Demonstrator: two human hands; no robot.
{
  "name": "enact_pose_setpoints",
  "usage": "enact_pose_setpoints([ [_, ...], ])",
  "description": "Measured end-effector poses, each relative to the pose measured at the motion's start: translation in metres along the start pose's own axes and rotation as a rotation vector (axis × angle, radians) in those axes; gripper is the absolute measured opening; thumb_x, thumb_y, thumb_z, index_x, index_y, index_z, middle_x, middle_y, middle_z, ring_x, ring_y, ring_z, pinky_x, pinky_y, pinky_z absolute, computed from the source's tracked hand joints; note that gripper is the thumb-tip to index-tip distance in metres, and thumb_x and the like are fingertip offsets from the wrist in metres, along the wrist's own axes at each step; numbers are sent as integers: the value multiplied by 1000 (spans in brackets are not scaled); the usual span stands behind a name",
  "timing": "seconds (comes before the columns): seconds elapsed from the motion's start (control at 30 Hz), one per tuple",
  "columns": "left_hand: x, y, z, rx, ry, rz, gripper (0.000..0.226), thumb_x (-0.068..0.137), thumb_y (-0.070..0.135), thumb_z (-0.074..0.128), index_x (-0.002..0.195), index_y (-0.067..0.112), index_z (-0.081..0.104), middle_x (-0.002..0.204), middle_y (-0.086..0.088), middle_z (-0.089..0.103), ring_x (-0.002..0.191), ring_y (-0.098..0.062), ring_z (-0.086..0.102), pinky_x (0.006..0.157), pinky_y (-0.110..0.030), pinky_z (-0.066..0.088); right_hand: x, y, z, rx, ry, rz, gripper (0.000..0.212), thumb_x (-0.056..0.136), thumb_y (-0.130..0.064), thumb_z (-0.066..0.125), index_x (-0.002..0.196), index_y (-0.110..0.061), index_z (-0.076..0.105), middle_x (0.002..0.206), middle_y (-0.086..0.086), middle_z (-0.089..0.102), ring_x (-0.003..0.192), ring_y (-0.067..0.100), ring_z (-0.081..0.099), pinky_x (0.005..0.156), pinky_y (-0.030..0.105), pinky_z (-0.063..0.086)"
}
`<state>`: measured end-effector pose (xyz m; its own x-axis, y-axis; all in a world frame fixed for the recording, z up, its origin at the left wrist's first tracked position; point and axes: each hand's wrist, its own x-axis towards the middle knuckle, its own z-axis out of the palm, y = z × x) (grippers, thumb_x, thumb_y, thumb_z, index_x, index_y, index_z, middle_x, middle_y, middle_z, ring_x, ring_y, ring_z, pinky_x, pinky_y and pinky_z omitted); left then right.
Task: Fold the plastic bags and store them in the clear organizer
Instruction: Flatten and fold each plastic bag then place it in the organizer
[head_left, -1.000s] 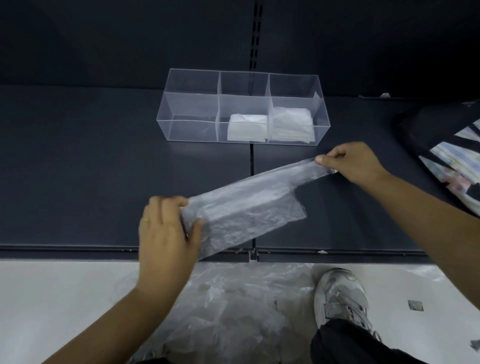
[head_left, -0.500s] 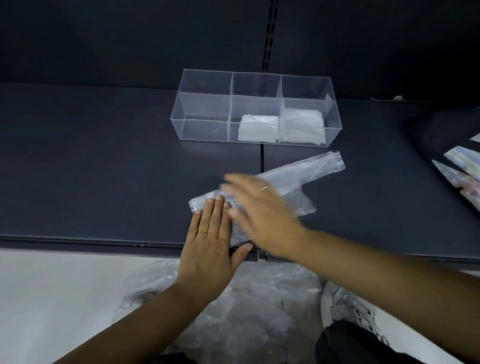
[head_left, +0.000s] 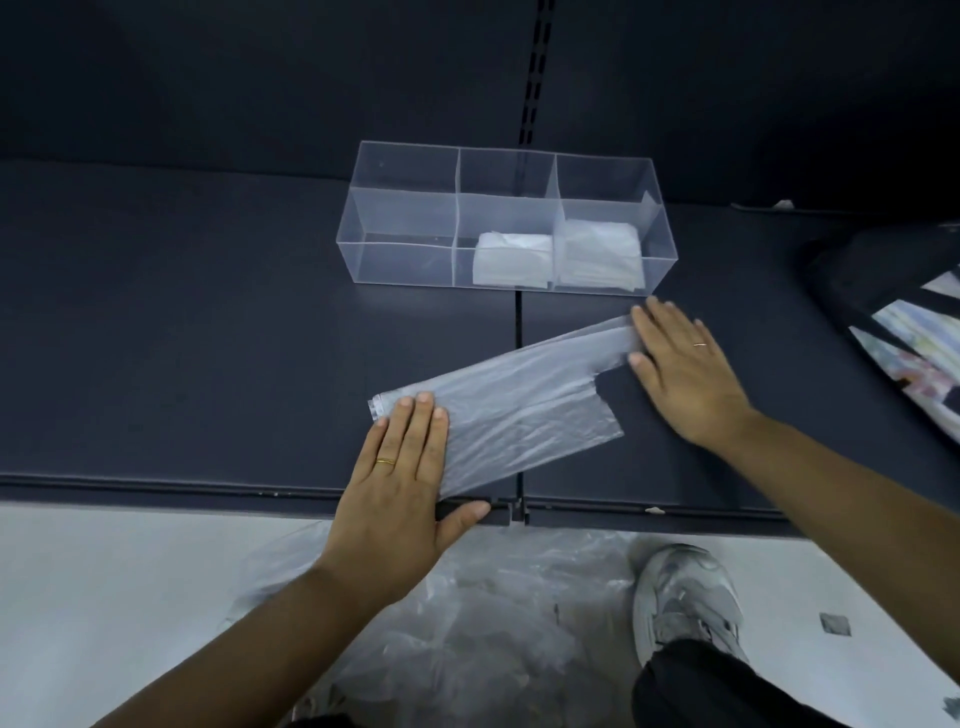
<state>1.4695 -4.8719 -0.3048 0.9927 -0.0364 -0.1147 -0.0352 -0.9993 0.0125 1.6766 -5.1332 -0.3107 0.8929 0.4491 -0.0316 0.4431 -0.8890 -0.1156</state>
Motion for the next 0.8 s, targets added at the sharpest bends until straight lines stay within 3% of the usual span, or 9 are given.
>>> enact_pose_setpoints([
  [0.07,2,-12,0,2,2,40,91,90,71,12,149,1,22,157,-17,19,146,-30,15,118,-46,17,-10,-1,-8,95,142,65,51,99,-24,46,145,-5,36,154,14,29,142,31,27,118,41,15],
  [0.13,4,-25,-1,0,11,95,92,90,72,10,149,1,19,157,-16,17,146,-28,13,120,-45,13,-28,-12,-16,213,240,-32,42,91,-24,59,129,-7,54,138,13,47,126,32,44,108,42,31],
  [0.23,5,-34,-5,-26,19,181,92,91,71,16,149,1,19,158,-16,15,147,-27,11,117,-43,10,-61,-35,-18,315,89,-277,33,79,-31,73,107,-17,64,115,1,56,108,22,52,94,35,39],
  [0.37,0,-15,-5,-120,66,278,81,94,66,21,149,6,28,157,-9,22,145,-25,20,115,-38,12,-69,-48,-15,313,97,-257,12,77,-10,78,86,-10,70,94,4,60,87,26,56,80,39,44],
  [0.47,0,-3,-5,-218,115,210,74,93,62,28,144,10,41,151,-4,36,140,-19,31,118,-34,16,-65,-54,-17,309,34,-247,7,83,-5,70,80,-10,65,90,2,58,87,24,54,80,38,44],
  [0.6,6,-5,-9,-405,227,121,58,87,51,52,128,10,61,134,-1,57,126,-17,53,108,-38,34,-58,-45,-38,627,-154,-120,16,90,-8,62,79,-19,59,91,-3,55,84,9,54,82,26,42],
  [0.7,9,-10,-9,-493,337,97,35,86,29,63,114,9,70,119,-2,68,112,-18,63,99,-36,48,-55,-39,-49,618,-147,-129,8,87,-18,65,89,-23,59,105,-6,53,101,8,53,97,32,41],
  [0.73,9,-11,-10,-520,352,85,31,87,25,61,112,9,72,116,-2,69,111,-16,64,97,-35,49,-56,-41,-51,569,-131,-154,23,83,-30,69,101,-25,58,117,-10,51,114,7,48,105,31,35],
  [0.8,9,-14,-14,-562,346,63,28,88,22,59,109,11,73,114,-1,70,110,-14,64,96,-32,49,-60,-50,-50,478,-184,-219,74,66,-60,69,131,-39,39,135,-25,34,130,-4,26,112,21,14],
])
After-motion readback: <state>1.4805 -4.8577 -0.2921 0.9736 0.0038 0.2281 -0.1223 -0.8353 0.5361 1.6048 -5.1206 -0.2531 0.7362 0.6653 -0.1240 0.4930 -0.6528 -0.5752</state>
